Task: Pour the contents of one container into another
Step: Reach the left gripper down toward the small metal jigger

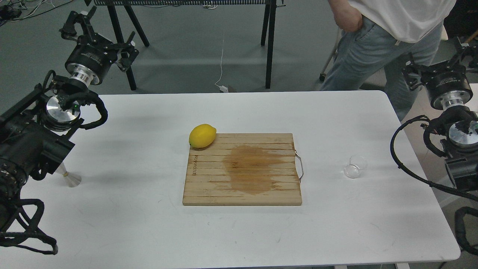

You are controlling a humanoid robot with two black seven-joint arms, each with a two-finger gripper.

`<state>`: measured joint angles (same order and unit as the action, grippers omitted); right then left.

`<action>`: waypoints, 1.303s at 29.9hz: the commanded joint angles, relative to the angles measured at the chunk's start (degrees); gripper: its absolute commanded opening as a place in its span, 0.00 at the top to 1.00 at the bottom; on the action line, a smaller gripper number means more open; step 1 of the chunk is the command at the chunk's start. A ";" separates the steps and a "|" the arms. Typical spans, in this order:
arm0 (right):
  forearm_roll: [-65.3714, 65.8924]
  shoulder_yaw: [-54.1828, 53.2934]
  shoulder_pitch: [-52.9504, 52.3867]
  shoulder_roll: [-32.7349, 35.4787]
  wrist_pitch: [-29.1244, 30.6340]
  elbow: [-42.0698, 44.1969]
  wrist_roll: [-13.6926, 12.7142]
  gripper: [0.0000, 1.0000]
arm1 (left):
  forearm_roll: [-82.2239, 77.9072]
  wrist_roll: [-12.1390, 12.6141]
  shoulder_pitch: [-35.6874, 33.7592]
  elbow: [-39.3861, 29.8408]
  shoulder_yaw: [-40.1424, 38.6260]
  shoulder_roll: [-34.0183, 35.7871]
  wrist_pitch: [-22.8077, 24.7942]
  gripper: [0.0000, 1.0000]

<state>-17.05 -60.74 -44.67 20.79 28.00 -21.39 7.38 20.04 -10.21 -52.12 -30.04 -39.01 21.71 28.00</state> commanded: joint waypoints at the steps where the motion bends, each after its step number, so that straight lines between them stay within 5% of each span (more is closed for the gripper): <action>1: 0.00 0.01 0.10 0.04 0.00 -0.14 0.00 0.00 | 0.00 0.11 0.00 -0.11 0.16 0.09 0.00 0.00; 7: 0.00 0.01 0.28 0.04 0.00 -0.49 0.00 0.00 | 0.00 0.28 1.67 -4.66 -0.02 1.66 0.00 0.00; 21: -0.08 -0.34 4.85 0.92 0.00 -0.76 0.00 0.00 | -15.89 -0.51 16.17 -40.68 0.25 29.33 0.00 0.05; 26: -0.08 -0.43 5.29 0.92 0.00 -0.67 0.18 0.00 | -28.97 -5.77 18.89 -53.52 0.51 40.06 -7.59 0.07; 31: -0.08 -0.60 5.82 1.01 0.00 -0.67 0.18 0.00 | -46.98 -6.31 26.36 -61.97 0.51 45.26 -16.29 0.07; 39: -0.08 -0.60 6.61 1.54 0.00 -0.58 0.18 0.00 | -76.16 -7.54 39.10 -63.83 0.60 45.00 -29.92 0.07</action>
<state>-17.14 -61.28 -38.41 22.21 28.00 -22.00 7.56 -45.86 -16.95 -17.61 -93.58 -38.42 66.98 2.49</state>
